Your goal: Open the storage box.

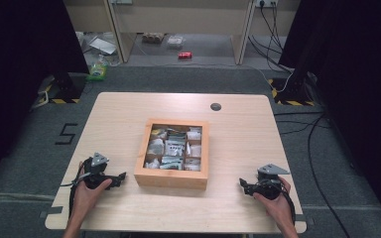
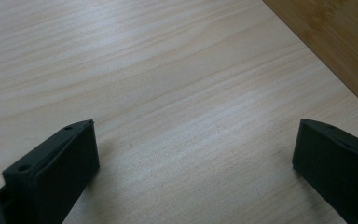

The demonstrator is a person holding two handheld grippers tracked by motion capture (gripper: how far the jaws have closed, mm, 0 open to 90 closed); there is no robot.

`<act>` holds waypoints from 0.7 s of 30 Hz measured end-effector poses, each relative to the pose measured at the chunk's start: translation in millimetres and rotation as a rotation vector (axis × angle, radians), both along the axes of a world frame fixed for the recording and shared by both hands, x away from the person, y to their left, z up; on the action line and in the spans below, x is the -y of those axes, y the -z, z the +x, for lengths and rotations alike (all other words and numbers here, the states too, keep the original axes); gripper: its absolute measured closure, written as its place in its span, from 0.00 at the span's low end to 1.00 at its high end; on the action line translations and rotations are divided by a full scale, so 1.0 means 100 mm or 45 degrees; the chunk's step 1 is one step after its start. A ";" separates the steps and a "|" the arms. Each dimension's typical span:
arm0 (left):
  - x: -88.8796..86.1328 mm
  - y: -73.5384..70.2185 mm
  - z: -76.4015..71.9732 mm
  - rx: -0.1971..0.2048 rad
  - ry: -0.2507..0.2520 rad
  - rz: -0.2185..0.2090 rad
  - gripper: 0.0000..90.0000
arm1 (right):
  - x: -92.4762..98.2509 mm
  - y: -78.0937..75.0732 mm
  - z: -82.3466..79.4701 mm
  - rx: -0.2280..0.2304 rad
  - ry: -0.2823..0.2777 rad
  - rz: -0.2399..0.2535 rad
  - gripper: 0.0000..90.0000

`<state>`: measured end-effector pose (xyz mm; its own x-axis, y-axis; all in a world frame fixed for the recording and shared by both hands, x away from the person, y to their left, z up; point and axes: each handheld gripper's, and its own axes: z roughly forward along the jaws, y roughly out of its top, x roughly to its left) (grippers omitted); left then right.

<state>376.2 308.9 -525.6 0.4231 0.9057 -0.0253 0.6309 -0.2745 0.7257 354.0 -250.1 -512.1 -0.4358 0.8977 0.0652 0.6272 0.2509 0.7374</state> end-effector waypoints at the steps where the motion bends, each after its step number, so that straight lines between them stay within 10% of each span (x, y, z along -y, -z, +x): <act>1: 0.00 0.00 0.00 0.000 0.000 0.000 0.00 | 0.00 0.00 0.00 0.000 0.000 0.000 0.20; 21: -0.02 0.00 0.01 0.000 0.012 0.001 0.00 | -0.34 -0.24 -0.18 0.064 -0.142 0.125 0.36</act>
